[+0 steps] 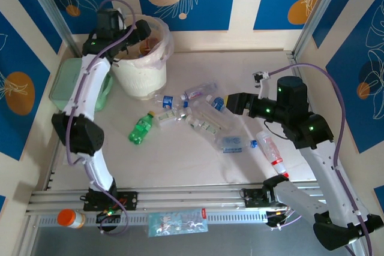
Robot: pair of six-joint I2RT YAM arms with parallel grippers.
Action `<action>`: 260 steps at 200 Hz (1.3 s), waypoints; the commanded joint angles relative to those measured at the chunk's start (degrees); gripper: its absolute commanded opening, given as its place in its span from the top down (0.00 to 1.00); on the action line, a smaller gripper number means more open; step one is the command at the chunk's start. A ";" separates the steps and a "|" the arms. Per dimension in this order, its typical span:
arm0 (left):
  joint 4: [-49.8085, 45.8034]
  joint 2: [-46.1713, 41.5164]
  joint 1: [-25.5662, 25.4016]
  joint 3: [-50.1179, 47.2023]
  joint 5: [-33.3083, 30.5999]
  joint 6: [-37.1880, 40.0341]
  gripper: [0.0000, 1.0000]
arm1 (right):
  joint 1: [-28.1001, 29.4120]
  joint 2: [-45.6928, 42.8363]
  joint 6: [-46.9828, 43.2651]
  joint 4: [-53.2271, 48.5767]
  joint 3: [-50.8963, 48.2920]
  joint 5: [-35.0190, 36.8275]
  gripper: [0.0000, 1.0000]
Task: Put the plastic bottles in the bin
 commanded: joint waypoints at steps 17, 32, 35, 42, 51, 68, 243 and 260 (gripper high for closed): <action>0.76 -14.38 -3.76 -9.91 -0.12 3.45 0.08 | 0.28 -1.41 1.18 -1.04 -1.07 -1.75 0.20; 2.55 -21.34 -7.02 -17.61 -1.59 5.47 0.08 | 0.76 -1.86 1.41 -0.90 -2.20 -1.45 0.20; 2.67 -22.80 -7.62 -19.06 -1.74 5.69 0.08 | 0.85 -1.97 1.44 -0.78 -2.54 -1.36 0.20; 2.53 -25.62 -8.67 -22.11 -1.76 5.89 0.08 | 1.07 -2.16 1.61 -0.56 -3.15 -1.11 0.20; 1.73 -29.01 -9.72 -25.21 -1.69 6.22 0.09 | 1.32 -2.29 1.96 -0.21 -4.04 -0.90 0.20; -0.88 -34.14 -11.53 -31.44 -2.50 6.88 0.10 | 1.84 -2.29 2.50 0.41 -5.36 -0.90 0.20; 11.22 -34.27 -10.45 -74.75 -13.74 -3.76 0.10 | 9.43 2.15 4.00 2.37 -5.97 3.43 0.21; 11.98 -32.00 -10.21 -75.67 -12.61 -5.30 0.12 | 9.43 2.02 3.83 2.06 -5.97 3.43 0.21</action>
